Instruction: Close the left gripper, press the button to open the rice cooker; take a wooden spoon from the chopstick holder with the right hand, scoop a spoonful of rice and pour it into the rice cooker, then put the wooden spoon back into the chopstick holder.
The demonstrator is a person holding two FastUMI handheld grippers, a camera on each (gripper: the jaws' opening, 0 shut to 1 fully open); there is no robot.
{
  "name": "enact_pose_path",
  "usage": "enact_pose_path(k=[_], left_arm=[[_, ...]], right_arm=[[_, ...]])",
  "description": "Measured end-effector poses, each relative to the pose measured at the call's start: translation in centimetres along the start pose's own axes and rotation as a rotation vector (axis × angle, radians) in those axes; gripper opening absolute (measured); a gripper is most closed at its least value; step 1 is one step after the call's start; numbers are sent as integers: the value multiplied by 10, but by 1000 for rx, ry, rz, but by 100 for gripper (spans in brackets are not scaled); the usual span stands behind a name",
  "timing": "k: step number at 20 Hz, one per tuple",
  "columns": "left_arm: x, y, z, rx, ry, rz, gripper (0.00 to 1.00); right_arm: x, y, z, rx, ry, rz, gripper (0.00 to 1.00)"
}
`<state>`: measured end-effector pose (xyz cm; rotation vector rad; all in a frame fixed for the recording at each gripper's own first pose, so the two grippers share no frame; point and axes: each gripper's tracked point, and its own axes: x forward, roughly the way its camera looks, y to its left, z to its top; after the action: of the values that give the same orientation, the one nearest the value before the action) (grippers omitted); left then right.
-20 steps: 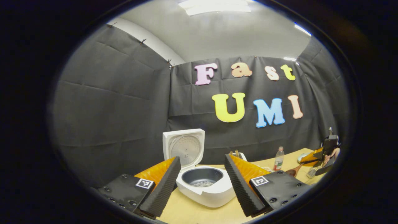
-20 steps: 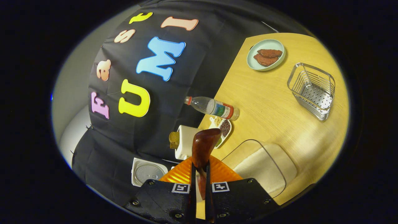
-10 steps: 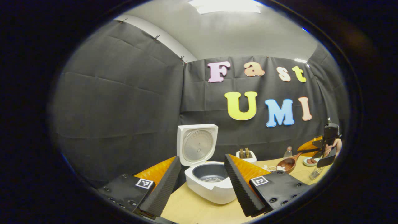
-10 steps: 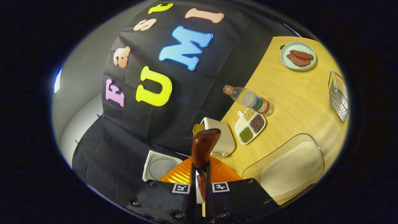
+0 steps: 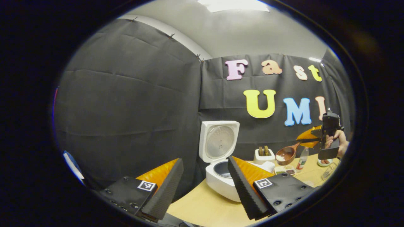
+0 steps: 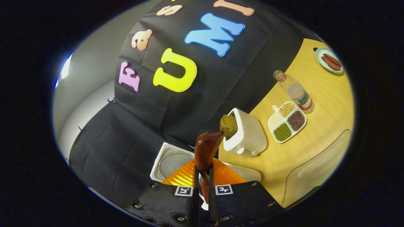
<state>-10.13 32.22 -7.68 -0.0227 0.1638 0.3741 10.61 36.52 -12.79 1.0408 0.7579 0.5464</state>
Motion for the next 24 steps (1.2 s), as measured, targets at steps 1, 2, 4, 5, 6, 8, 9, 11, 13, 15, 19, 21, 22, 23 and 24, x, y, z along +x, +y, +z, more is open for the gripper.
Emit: enact_pose_path(k=[1, 2, 4, 5, 6, 8, 9, 11, 13, 15, 19, 21, 22, 23, 24], left_arm=[[-1, 5, -1, 1, 2, 11, 98], [-3, 8, -3, 5, 5, 22, 98], [-7, 18, -5, 17, 11, 46, 98], [-9, 24, -5, 25, 15, 59, 98], [-10, 30, -8, 31, 22, 73, 98], [-12, 42, -11, 32, 31, 99, 98], [-14, 48, -11, 28, 35, 112, 98], [-16, 56, -11, 24, 40, 135, 98], [-18, 66, -14, 28, 42, 160, 98], [-19, 69, -18, 27, 50, 174, 98], [-21, 76, -25, 19, 63, 206, 98], [-25, 81, -30, 14, 70, 222, 98], [-27, 83, -31, 17, 75, 231, 98], [-28, 86, -32, 19, 78, 239, 98], [-28, 86, -33, 19, 79, 243, 98]], right_arm=[[9, 6, -5, -14, 7, 5, 11], [18, 11, -11, -24, 14, 11, 11], [38, 20, -24, -36, 30, 21, 11], [48, 22, -30, -44, 38, 24, 11], [60, 25, -37, -58, 47, 21, 11], [81, 31, -49, -97, 58, 17, 11], [91, 33, -54, -116, 61, 17, 11], [111, 35, -64, -148, 76, 12, 11], [128, 36, -77, -177, 91, 4, 11], [143, 38, -86, -214, 102, -2, 11], [169, 38, -111, -377, 143, -14, 11], [174, 37, -124, -505, 164, -20, 11], [177, 40, -128, -575, 161, -22, 11], [179, 45, -130, -646, 151, -18, 11], [178, 48, -131, -723, 141, -15, 11]])
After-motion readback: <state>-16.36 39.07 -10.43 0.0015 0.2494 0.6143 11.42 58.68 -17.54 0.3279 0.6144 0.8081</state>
